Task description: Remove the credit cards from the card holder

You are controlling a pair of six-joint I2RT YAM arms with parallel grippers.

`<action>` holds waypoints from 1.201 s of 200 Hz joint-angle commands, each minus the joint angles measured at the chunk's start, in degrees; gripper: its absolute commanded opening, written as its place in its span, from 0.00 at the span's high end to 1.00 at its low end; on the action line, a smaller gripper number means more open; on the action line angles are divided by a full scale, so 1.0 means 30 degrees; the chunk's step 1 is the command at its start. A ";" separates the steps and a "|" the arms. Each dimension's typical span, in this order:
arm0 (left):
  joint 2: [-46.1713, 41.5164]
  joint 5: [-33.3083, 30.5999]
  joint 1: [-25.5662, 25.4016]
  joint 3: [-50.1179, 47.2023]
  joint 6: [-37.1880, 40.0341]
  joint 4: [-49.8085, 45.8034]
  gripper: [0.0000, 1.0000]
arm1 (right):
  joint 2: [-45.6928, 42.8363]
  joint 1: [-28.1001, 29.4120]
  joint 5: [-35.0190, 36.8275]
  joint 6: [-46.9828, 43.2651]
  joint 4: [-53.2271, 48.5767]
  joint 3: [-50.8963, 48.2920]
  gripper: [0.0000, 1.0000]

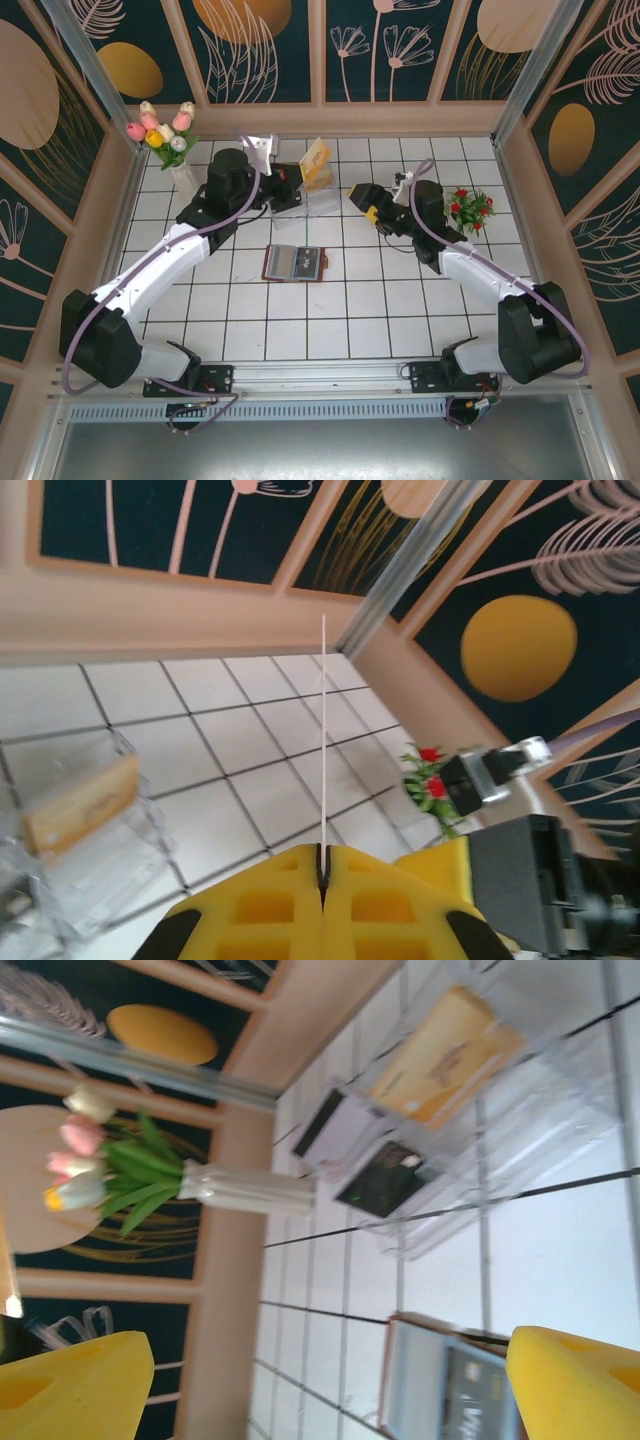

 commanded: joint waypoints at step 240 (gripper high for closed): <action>1.1821 0.1870 0.1771 0.7802 1.8855 -0.3883 1.00 | -0.0636 -0.0567 0.1982 0.0128 -0.2692 -0.1122 0.01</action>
